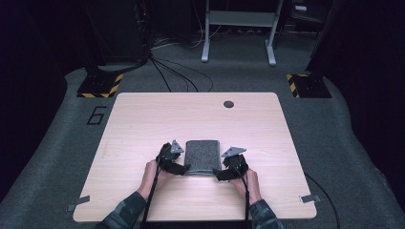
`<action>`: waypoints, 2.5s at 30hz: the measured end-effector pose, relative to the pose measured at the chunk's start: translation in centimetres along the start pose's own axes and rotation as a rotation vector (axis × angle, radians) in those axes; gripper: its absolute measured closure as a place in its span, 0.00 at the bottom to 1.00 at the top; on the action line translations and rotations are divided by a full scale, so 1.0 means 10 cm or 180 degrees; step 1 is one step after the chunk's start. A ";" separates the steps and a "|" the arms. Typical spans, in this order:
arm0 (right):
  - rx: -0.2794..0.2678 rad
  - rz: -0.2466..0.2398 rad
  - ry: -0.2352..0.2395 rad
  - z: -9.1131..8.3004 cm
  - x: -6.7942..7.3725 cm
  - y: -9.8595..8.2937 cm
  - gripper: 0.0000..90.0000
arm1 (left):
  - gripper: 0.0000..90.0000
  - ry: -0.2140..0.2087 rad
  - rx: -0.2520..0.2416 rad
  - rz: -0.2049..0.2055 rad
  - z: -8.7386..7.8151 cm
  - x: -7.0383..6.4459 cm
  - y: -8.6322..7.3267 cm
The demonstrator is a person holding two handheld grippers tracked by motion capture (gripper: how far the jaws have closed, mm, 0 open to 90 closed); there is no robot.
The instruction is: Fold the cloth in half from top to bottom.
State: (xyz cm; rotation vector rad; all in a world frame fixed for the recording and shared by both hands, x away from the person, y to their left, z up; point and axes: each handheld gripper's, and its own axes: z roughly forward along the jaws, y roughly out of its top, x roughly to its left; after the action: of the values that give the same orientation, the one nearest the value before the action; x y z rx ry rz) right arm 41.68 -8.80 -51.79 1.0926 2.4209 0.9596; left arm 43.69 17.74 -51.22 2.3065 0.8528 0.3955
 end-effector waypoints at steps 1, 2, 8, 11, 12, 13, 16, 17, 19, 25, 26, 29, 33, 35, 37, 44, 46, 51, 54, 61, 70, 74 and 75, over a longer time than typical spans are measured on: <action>-0.0009 -0.0018 -0.0001 0.00 0.00 -0.01 0.20 | 0.26 -0.0014 -0.0007 -0.0032 0.00 0.01 -0.01; -0.0007 -0.0017 0.0011 0.00 -0.01 -0.01 0.20 | 0.26 -0.0028 -0.0025 -0.0056 0.00 0.01 -0.02; -0.0107 0.0040 0.0218 -0.08 -0.16 0.10 0.18 | 0.25 -0.0092 -0.0304 -0.0154 -0.09 0.16 0.07; -0.0252 0.0178 0.0218 -0.12 -0.28 0.24 0.18 | 0.25 -0.0018 -0.0436 -0.0277 -0.11 0.29 0.21; -0.0265 0.0223 0.0192 -0.11 -0.31 0.28 0.18 | 0.25 0.0041 -0.0439 -0.0281 -0.10 0.33 0.26; -0.0283 0.0256 0.0154 -0.09 -0.34 0.32 0.18 | 0.25 0.0087 -0.0442 -0.0294 -0.08 0.36 0.31; -0.0291 0.0296 0.0008 0.02 -0.42 0.45 0.18 | 0.25 0.0189 -0.0352 -0.0295 0.04 0.43 0.44; -0.0291 0.0296 0.0008 0.02 -0.42 0.45 0.18 | 0.26 0.0189 -0.0352 -0.0295 0.04 0.43 0.44; -0.0197 0.0342 -0.0067 0.18 -0.48 0.52 0.18 | 0.26 0.0302 -0.0278 -0.0301 0.15 0.44 0.47; 0.0014 0.0335 -0.0168 0.33 -0.49 0.49 0.18 | 0.25 0.0361 -0.0071 -0.0308 0.32 0.50 0.40; 0.0014 0.0335 -0.0168 0.33 -0.49 0.49 0.18 | 0.25 0.0378 -0.0058 -0.0317 0.33 0.51 0.38; 0.0083 0.0304 -0.0224 0.37 -0.51 0.47 0.17 | 0.25 0.0371 -0.0076 -0.0357 0.35 0.51 0.34; 0.0093 0.0324 -0.0217 0.42 -0.55 0.46 0.16 | 0.25 0.0383 -0.0067 -0.0401 0.34 0.51 0.32; 0.0075 0.0350 -0.0202 0.43 -0.56 0.45 0.15 | 0.25 0.0383 -0.0090 -0.0426 0.33 0.50 0.31; 0.0079 0.0343 -0.0166 0.43 -0.57 0.45 0.15 | 0.25 0.0381 -0.0092 -0.0446 0.33 0.50 0.30; 0.0040 0.0314 -0.0084 0.33 -0.61 0.46 0.07 | 0.16 0.0382 -0.0139 -0.0489 0.22 0.49 0.32; -0.0025 0.0376 -0.0066 0.25 -0.61 0.44 0.06 | 0.16 0.0356 -0.0165 -0.0462 0.16 0.48 0.31; -0.0100 0.0439 -0.0108 0.02 -0.60 0.39 0.06 | 0.15 0.0333 -0.0292 -0.0463 -0.06 0.42 0.25; -0.0135 0.0427 -0.0130 -0.12 -0.60 0.32 0.06 | 0.14 0.0364 -0.0375 -0.0428 -0.18 0.37 0.20; -0.0249 0.0424 -0.0191 -0.40 -0.56 0.09 0.06 | 0.13 0.0426 -0.0348 -0.0321 -0.47 0.31 0.00; -0.0229 0.0511 -0.0423 -0.64 -0.60 -0.41 0.07 | 0.12 0.0552 -0.0288 -0.0431 -0.67 0.29 -0.48; -0.0163 0.0572 -0.0542 -0.68 -0.64 -0.66 0.07 | 0.12 0.0655 -0.0258 -0.0538 -0.68 0.23 -0.80; -0.0163 0.0572 -0.0542 -0.68 -0.64 -0.66 0.07 | 0.12 0.0655 -0.0258 -0.0538 -0.68 0.23 -0.80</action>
State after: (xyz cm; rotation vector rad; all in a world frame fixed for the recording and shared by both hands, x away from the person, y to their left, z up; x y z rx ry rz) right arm 38.73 -19.88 -51.31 1.3339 2.1804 0.9355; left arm 38.40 27.13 -51.24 2.1256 1.1029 0.5886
